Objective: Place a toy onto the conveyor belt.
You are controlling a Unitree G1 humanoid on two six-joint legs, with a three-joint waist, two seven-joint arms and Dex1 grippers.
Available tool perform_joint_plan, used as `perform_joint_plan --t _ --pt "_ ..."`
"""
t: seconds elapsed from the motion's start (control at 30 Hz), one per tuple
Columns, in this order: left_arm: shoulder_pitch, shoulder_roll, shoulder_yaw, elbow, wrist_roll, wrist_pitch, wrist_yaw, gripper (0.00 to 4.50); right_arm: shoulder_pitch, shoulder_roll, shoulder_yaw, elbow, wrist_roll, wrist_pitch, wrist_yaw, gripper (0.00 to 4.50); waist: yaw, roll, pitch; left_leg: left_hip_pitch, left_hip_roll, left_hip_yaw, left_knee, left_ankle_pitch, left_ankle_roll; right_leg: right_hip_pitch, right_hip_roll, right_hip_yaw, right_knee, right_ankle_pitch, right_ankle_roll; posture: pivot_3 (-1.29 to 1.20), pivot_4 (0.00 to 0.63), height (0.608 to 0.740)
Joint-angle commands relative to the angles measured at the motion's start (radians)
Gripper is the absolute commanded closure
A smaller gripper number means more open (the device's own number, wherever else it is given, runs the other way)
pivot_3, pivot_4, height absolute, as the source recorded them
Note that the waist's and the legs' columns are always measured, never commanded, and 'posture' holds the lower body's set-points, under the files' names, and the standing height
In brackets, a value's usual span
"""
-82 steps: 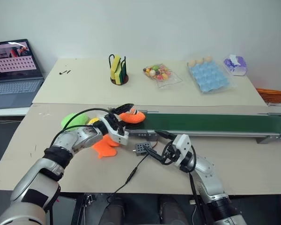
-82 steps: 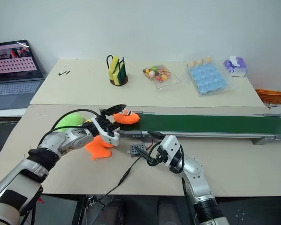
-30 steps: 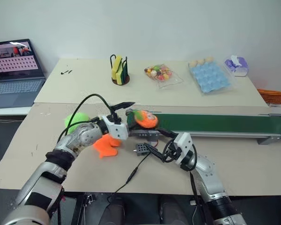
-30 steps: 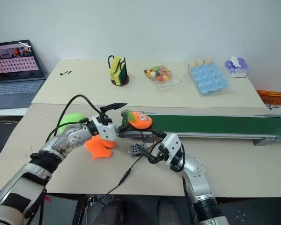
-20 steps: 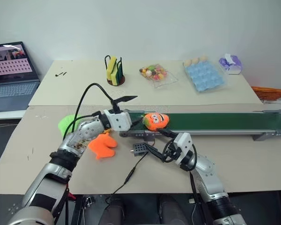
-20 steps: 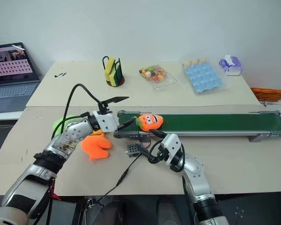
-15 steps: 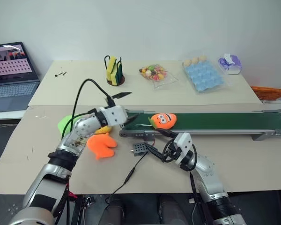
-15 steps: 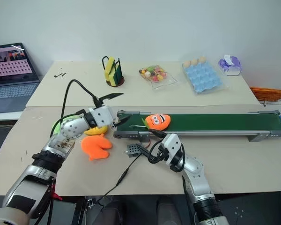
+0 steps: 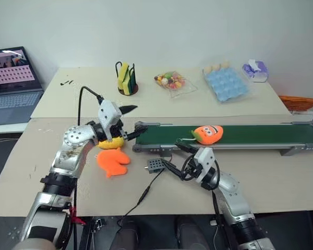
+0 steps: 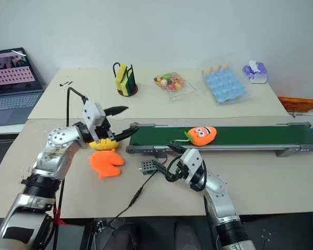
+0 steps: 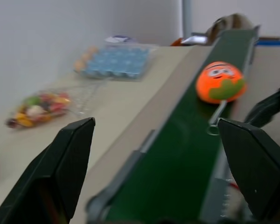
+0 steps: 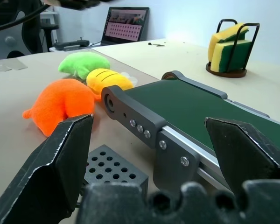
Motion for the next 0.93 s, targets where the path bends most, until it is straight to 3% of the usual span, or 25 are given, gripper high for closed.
perform_joint_plan --t 0.03,0.23,0.47,0.93 --pt "-0.023 0.042 0.072 -0.024 -0.066 0.096 -0.06 0.04 -0.013 -0.014 -0.029 -0.028 0.016 -0.017 0.003 0.0 0.0 0.0 0.0 0.001 0.0 0.0 0.0 0.0 0.0 0.0 0.0 0.0 0.001 0.0 0.0 0.0 0.15 0.74" --pt "0.0 0.052 0.053 -0.048 -0.046 0.141 -0.13 0.04 -0.017 -0.036 -0.055 -0.025 0.023 -0.016 0.002 0.0 0.004 0.0 0.0 0.002 0.0 0.0 0.001 0.0 0.0 0.001 0.001 0.0 0.003 -0.001 -0.001 0.0 0.15 0.74" --pt "0.013 0.034 -0.004 -0.031 0.068 0.068 -0.179 0.04 -0.013 -0.046 -0.074 -0.02 0.02 -0.019 0.002 0.0 0.005 0.0 0.0 0.002 0.0 0.0 0.001 0.0 0.0 0.0 0.001 0.001 0.003 -0.001 -0.002 0.0 0.15 0.74" --pt "0.008 0.001 0.004 -0.015 0.095 0.065 -0.216 0.04 -0.016 -0.044 -0.077 -0.016 0.015 -0.021 -0.001 0.0 0.005 0.0 0.0 0.002 0.0 0.001 0.001 0.0 0.0 0.0 0.001 0.001 0.003 -0.001 -0.002 0.0 0.15 0.74"
